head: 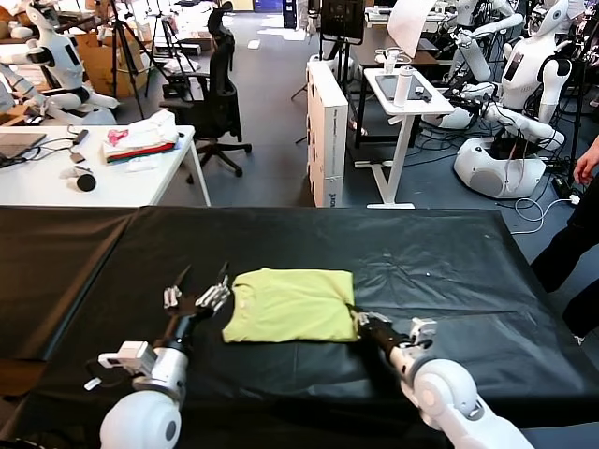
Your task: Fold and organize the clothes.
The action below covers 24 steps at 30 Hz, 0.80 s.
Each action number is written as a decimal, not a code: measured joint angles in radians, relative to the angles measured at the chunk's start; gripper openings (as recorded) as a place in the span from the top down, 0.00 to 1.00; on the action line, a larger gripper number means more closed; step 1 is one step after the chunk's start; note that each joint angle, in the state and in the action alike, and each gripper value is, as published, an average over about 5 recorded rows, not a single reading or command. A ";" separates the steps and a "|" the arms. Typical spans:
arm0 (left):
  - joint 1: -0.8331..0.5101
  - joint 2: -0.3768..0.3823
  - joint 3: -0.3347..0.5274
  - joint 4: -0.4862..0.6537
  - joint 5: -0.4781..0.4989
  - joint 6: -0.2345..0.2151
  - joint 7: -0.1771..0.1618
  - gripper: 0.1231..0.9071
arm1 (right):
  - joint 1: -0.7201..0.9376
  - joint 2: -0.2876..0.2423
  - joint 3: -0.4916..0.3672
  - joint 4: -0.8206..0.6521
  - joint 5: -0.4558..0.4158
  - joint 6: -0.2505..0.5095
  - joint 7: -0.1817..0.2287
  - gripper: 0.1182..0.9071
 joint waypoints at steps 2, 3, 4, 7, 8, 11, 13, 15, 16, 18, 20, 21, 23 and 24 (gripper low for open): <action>-0.002 0.001 -0.002 0.007 -0.001 -0.004 0.000 0.00 | -0.009 -0.011 0.024 0.000 -0.002 -0.001 -0.004 0.96; -0.004 0.002 -0.003 0.011 -0.001 -0.006 0.000 0.00 | -0.013 -0.016 0.034 0.001 -0.006 -0.001 -0.009 0.96; -0.005 0.004 -0.004 0.015 -0.001 -0.008 -0.001 0.00 | -0.018 -0.021 0.044 0.004 -0.013 0.001 -0.018 0.94; -0.008 0.012 -0.006 0.025 0.005 -0.015 -0.014 0.00 | -0.036 -0.040 0.068 0.022 -0.059 0.031 -0.065 0.80; -0.008 0.016 -0.006 0.028 0.009 -0.019 -0.021 0.00 | -0.044 -0.048 0.074 0.031 -0.085 0.051 -0.083 0.73; -0.001 0.034 -0.008 0.037 0.020 -0.030 -0.050 0.00 | -0.077 -0.078 0.096 0.060 -0.191 0.140 -0.108 0.49; 0.008 0.051 -0.010 0.038 0.028 -0.035 -0.070 0.00 | -0.108 -0.098 0.117 0.076 -0.282 0.230 -0.095 0.32; 0.022 0.073 -0.015 0.032 0.033 -0.036 -0.084 0.00 | -0.147 -0.111 0.144 0.089 -0.367 0.329 -0.069 0.19; 0.032 0.086 -0.019 0.027 0.033 -0.036 -0.088 0.00 | -0.171 -0.115 0.160 0.096 -0.407 0.380 -0.052 0.12; 0.059 0.115 -0.026 0.014 0.032 -0.035 -0.092 0.00 | -0.227 -0.116 0.198 0.114 -0.469 0.465 -0.019 0.04; 0.091 0.144 -0.035 -0.001 0.027 -0.036 -0.093 0.00 | -0.294 -0.111 0.241 0.137 -0.517 0.525 0.013 0.01; 0.111 0.160 -0.041 -0.010 0.022 -0.036 -0.094 0.00 | -0.330 -0.106 0.264 0.149 -0.534 0.544 0.027 0.01; 0.163 0.191 -0.056 -0.031 0.011 -0.034 -0.095 0.00 | -0.405 -0.093 0.309 0.174 -0.558 0.569 0.049 0.00; 0.195 0.206 -0.064 -0.044 0.006 -0.034 -0.096 0.00 | -0.444 -0.085 0.331 0.187 -0.566 0.577 0.058 0.00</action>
